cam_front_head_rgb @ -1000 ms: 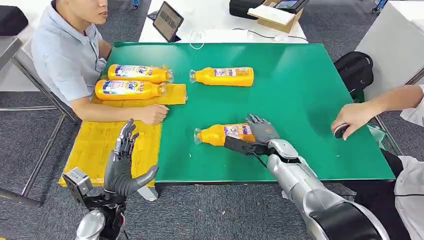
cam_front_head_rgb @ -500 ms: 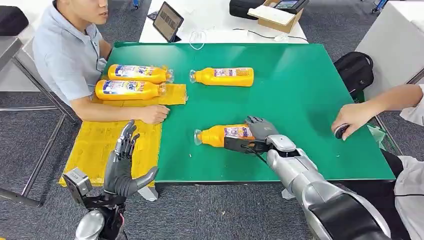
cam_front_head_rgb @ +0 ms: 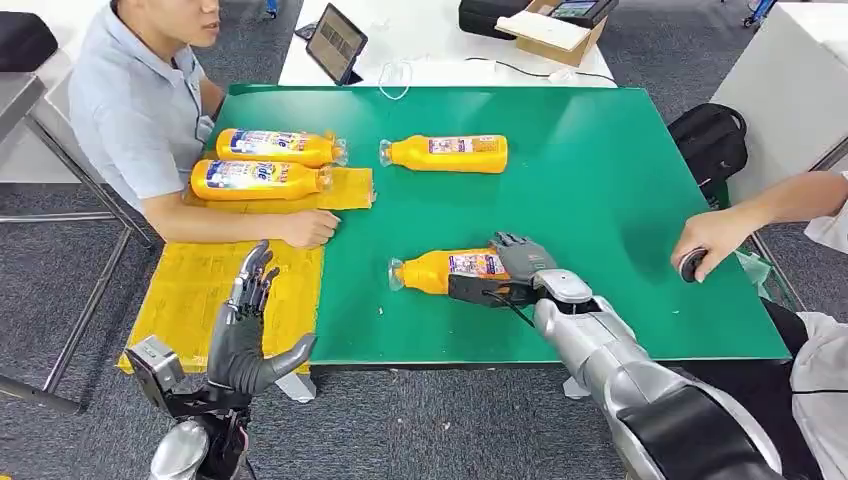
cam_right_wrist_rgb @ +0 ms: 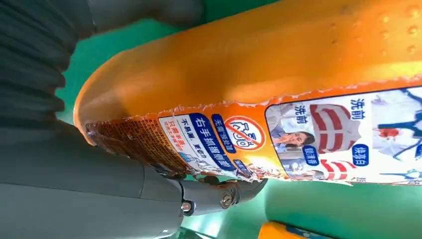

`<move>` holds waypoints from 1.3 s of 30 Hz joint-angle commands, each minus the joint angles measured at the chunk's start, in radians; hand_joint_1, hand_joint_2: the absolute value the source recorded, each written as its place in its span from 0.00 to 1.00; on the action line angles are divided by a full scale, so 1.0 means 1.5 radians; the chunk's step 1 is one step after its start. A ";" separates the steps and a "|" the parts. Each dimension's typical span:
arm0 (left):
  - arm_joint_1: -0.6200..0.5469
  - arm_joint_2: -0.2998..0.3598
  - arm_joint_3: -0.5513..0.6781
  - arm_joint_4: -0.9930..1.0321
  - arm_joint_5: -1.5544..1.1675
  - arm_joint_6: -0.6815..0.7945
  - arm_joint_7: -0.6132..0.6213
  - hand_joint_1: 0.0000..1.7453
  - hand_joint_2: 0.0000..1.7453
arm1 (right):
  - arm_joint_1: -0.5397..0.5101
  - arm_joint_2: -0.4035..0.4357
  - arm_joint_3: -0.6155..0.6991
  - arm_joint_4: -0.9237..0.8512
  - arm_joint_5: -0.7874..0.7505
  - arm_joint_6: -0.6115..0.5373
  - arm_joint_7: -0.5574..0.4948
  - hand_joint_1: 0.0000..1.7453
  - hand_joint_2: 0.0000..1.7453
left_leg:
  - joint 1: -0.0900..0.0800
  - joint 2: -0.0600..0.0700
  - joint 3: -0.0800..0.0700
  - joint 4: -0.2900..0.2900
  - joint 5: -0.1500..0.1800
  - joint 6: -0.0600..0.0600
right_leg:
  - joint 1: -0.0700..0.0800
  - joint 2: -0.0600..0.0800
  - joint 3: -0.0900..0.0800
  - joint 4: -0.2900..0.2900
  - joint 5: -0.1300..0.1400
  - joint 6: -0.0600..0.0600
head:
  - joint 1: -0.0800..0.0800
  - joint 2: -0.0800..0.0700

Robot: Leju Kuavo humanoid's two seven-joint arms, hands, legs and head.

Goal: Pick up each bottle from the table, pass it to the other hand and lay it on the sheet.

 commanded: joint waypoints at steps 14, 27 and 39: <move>-0.021 0.019 -0.006 0.051 0.042 -0.015 0.002 0.00 1.00 | 0.030 -0.006 -0.042 0.032 -0.111 0.000 -0.114 1.00 1.00 | 0.002 -0.001 0.006 -0.001 -0.002 -0.002 | 0.002 -0.001 0.006 -0.001 -0.002 -0.003 | 0.000 0.000; -0.024 0.017 -0.005 0.055 0.051 -0.019 0.000 0.00 1.00 | 0.054 0.006 -0.086 0.019 -0.179 0.018 -0.166 1.00 1.00 | 0.001 0.001 0.006 -0.001 -0.001 -0.001 | 0.001 0.000 0.005 -0.001 -0.001 -0.002 | 0.000 0.000; -0.019 -0.016 0.005 0.100 0.040 0.107 0.029 0.00 1.00 | 0.201 0.081 -0.209 -0.280 -0.435 -0.091 -0.323 1.00 1.00 | 0.001 0.003 0.006 0.000 -0.002 -0.001 | 0.001 0.002 0.004 0.000 -0.001 -0.002 | 0.000 0.000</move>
